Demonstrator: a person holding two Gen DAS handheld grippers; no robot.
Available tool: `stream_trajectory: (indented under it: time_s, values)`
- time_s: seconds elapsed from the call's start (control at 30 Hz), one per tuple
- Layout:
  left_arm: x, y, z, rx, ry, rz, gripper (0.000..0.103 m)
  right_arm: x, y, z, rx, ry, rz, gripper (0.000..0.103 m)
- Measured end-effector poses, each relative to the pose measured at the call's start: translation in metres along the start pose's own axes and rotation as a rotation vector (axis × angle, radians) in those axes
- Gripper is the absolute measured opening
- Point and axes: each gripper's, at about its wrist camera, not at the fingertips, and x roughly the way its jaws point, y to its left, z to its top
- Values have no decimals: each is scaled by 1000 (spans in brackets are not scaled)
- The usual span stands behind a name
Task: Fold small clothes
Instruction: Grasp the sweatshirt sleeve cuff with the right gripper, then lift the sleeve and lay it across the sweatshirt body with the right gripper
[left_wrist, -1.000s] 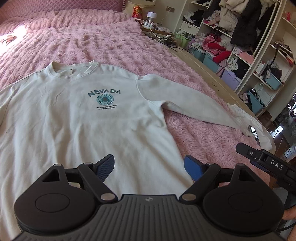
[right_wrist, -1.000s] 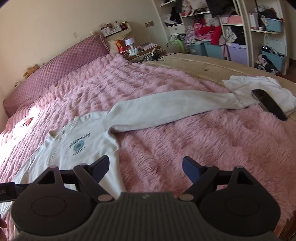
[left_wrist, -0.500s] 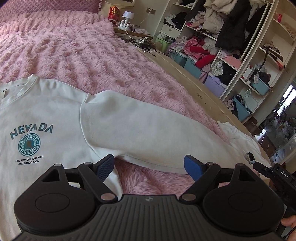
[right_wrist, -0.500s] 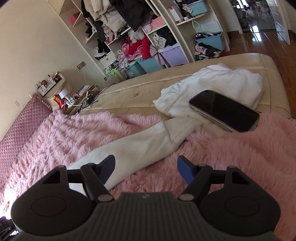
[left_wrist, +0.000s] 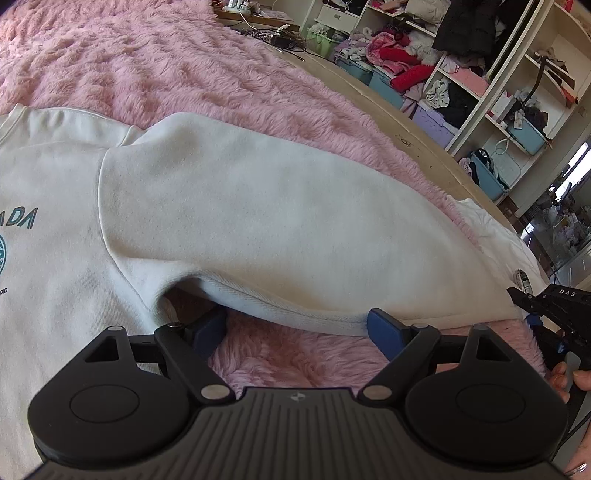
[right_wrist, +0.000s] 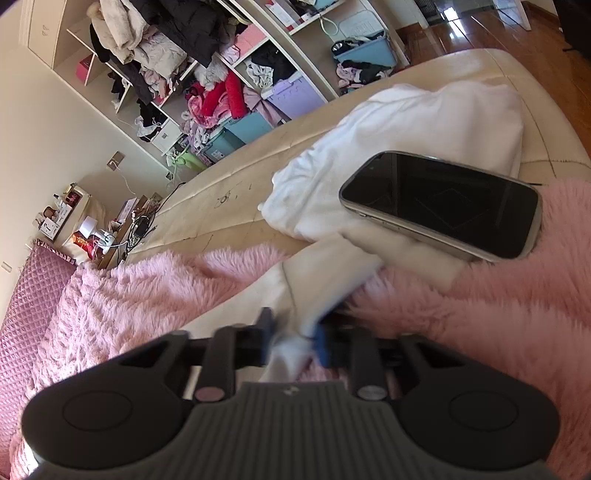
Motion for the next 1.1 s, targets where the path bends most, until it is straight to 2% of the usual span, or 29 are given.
stream_trajectory:
  time_s: [0.13, 0.33, 0.5, 0.63, 0.77, 0.9, 1.1]
  values:
    - [1, -4, -1, 19, 3, 10, 100, -5, -3, 4, 17, -19, 28, 6]
    - [-26, 5, 10, -18, -41, -19, 99, -37, 31, 12, -54, -86, 106, 6]
    - [-85, 33, 5, -45, -107, -1, 99, -71, 93, 12, -130, -118, 238, 6]
    - [-137, 78, -17, -115, -127, 30, 99, -98, 158, -12, -199, -107, 362, 6]
    - [-191, 130, -52, -172, -140, 98, 99, -123, 227, -61, -269, -63, 491, 6]
    - [-245, 182, -85, -249, -167, 161, 99, -147, 288, -129, -336, -4, 610, 6]
    - [-311, 259, -134, -432, -252, 214, 99, -179, 367, -277, -460, 144, 776, 6]
